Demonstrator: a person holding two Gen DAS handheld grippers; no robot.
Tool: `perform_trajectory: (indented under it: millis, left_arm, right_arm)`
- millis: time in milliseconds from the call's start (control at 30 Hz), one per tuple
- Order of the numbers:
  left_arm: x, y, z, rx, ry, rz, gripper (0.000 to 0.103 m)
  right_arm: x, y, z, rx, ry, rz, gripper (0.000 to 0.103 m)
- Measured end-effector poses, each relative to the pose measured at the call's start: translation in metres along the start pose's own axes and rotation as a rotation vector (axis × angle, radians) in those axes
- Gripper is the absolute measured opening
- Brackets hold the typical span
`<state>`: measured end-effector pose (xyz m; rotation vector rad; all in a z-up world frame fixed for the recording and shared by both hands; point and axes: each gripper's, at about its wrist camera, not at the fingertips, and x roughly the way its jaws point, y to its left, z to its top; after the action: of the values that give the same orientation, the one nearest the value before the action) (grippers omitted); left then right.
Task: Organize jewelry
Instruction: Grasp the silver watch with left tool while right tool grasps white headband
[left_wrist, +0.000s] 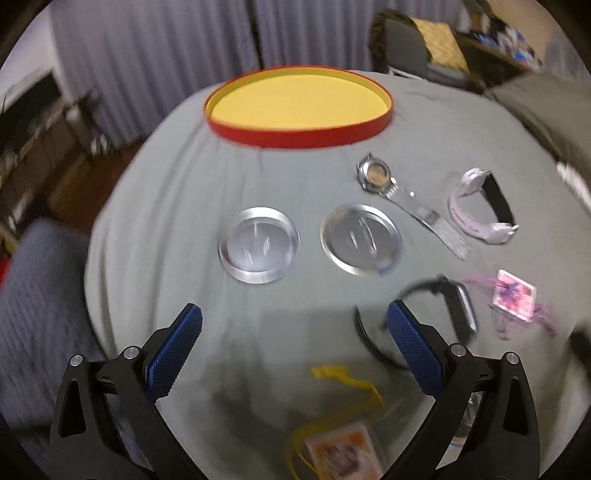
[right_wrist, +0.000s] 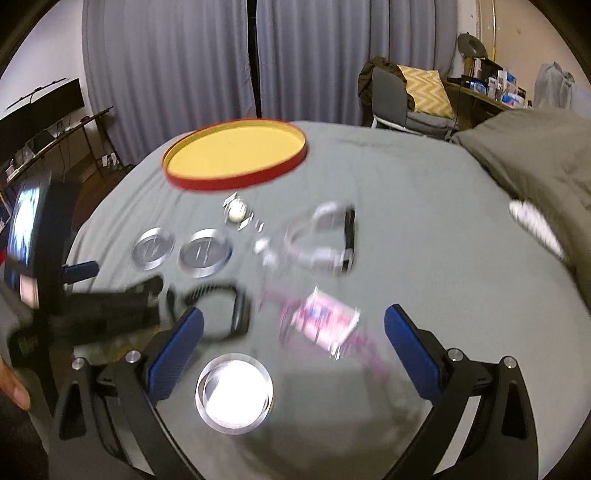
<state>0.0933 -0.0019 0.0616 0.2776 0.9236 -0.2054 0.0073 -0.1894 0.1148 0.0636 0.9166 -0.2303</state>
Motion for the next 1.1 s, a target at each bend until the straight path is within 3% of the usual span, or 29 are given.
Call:
perform_trajectory:
  millis: [67,133,233,367,633,800,900,1000,1067,1100]
  left_arm:
    - [0.002,-0.005,0.012,0.056,-0.032,0.004,0.098]
    - [0.006,-0.008,0.021,0.068,-0.015,-0.043,0.098]
    - [0.013,-0.01,0.036,0.01,0.018,-0.099,0.098]
    - [0.019,-0.016,0.05,-0.066,-0.021,-0.124,0.098]
    - [0.07,-0.031,0.094,-0.144,0.056,-0.145,0.098]
    - [0.109,-0.041,0.107,-0.084,0.142,-0.123,0.097]
    - [0.122,-0.043,0.11,-0.074,0.179,-0.127,0.086]
    - [0.127,-0.045,0.112,-0.067,0.175,-0.113,0.082]
    - [0.125,-0.051,0.111,-0.049,0.153,-0.1,0.076]
    - [0.125,-0.054,0.111,-0.039,0.143,-0.093,0.074]
  right_arm:
    - [0.011,-0.007,0.026,-0.016,-0.01,-0.009,0.094]
    - [0.023,-0.011,0.043,-0.038,-0.007,-0.017,0.094]
    - [0.047,-0.02,0.062,-0.06,0.019,-0.032,0.094]
    - [0.075,-0.035,0.072,-0.051,0.063,-0.033,0.094]
    - [0.123,-0.066,0.068,0.003,0.148,-0.013,0.094]
    - [0.143,-0.077,0.069,0.031,0.175,0.005,0.094]
    - [0.15,-0.077,0.069,0.027,0.185,0.011,0.094]
    - [0.158,-0.075,0.068,0.008,0.209,0.018,0.094]
    - [0.161,-0.074,0.063,-0.021,0.225,0.024,0.078]
    - [0.163,-0.073,0.063,-0.034,0.235,0.025,0.062]
